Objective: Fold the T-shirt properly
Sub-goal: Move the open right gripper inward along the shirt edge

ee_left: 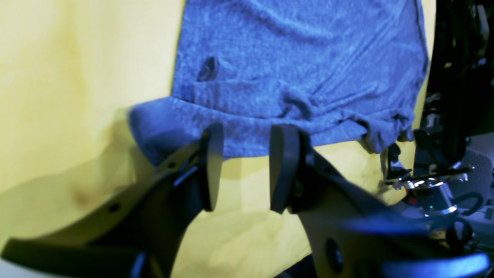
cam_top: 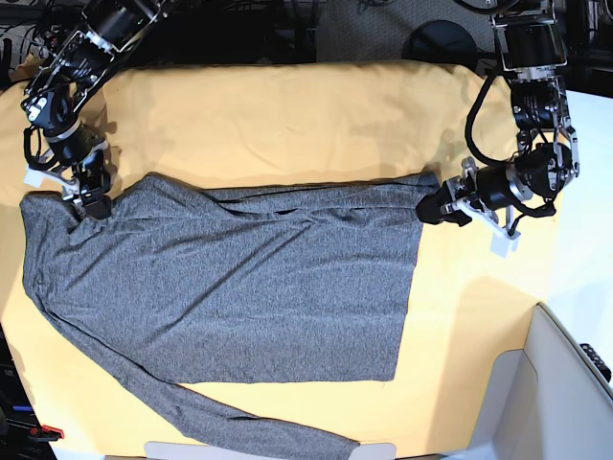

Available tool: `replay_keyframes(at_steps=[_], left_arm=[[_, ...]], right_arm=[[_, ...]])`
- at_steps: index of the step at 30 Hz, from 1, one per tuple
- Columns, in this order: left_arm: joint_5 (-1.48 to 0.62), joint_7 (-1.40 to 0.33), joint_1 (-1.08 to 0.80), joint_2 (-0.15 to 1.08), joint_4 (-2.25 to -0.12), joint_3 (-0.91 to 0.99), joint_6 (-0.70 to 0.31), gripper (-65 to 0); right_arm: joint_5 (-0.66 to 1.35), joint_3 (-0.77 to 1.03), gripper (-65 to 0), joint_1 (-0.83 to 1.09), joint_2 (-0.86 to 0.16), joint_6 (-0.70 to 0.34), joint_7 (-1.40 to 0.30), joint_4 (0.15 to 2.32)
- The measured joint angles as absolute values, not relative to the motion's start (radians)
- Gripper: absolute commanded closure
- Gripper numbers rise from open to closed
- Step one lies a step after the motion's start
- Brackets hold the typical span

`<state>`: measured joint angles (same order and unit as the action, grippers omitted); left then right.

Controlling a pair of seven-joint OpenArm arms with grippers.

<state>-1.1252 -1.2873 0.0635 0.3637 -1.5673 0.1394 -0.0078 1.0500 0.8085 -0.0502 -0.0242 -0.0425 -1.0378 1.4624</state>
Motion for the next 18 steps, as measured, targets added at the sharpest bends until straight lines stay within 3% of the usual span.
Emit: replay_keyframes(at_steps=[8,18], left_arm=[[-1.125,-1.287,0.063,0.363,-1.613,0.140,-0.008,-20.9],[-1.126,-1.287,0.062,0.364,-1.613,0.139,-0.008,-20.9]], right_arm=[[1.023,0.770,-34.5,0.000,-0.030,-0.023,-1.039,1.537],[1.002,0.635,-34.5,-0.107,-0.014,-0.034,-1.013,1.416]])
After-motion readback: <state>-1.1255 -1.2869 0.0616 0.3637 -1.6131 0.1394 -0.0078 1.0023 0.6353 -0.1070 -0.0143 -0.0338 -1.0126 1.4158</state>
